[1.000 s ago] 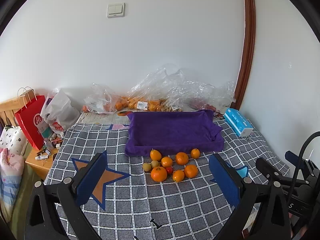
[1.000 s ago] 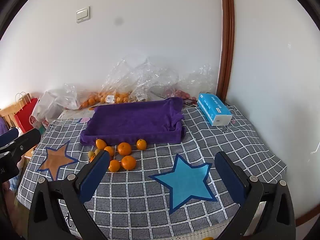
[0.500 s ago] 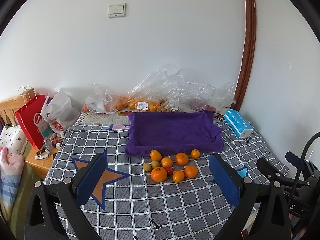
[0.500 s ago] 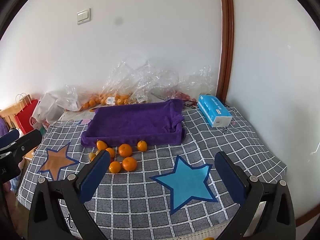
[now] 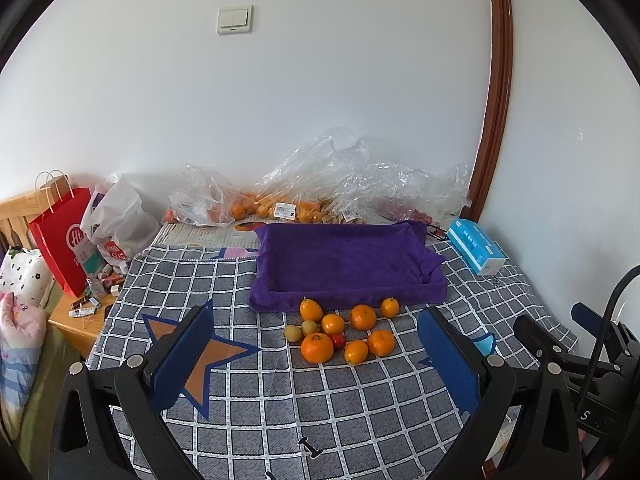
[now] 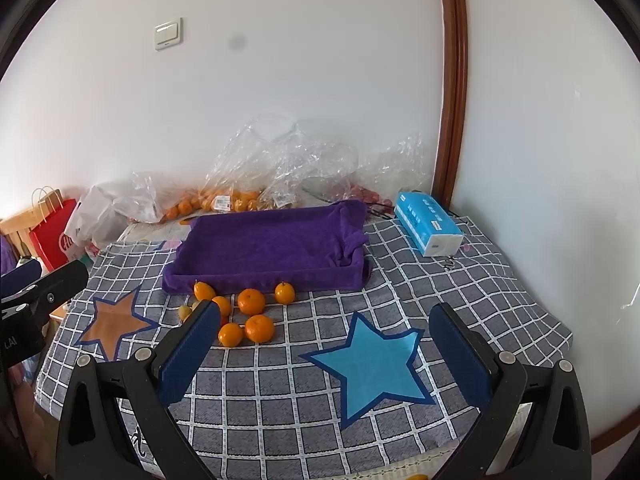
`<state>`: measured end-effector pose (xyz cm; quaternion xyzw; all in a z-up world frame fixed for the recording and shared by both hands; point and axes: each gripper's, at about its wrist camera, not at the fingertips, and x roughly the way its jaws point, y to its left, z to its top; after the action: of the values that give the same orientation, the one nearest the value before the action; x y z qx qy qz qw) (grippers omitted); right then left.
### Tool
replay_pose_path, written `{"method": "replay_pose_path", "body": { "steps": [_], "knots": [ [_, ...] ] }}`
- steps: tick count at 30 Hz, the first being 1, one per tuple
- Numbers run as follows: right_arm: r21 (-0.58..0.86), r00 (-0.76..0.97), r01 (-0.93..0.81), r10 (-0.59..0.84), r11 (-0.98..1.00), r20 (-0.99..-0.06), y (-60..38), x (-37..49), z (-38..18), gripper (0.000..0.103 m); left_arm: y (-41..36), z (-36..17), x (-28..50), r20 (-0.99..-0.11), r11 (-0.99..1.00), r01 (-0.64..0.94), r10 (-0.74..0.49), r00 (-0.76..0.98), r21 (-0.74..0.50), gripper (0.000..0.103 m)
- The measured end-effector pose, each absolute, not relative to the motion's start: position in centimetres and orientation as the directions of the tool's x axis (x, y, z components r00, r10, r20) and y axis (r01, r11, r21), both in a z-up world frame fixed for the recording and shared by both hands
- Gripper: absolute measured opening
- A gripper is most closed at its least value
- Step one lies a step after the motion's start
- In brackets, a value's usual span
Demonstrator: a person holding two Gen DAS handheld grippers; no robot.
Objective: Organize fruits
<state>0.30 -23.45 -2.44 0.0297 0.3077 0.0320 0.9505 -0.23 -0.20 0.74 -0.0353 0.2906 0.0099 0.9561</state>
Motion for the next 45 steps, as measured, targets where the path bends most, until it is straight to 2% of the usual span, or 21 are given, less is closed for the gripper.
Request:
{"method": "replay_pose_path", "body": {
  "steps": [45],
  "knots": [
    [0.066,0.814,-0.074,0.099,0.995,-0.573,-22.3,0.8,-2.7,0.102,1.1,-0.2,-0.1,-0.545,0.995,-0.051,-0.004,0.838,-0.086,0.103]
  ]
}}
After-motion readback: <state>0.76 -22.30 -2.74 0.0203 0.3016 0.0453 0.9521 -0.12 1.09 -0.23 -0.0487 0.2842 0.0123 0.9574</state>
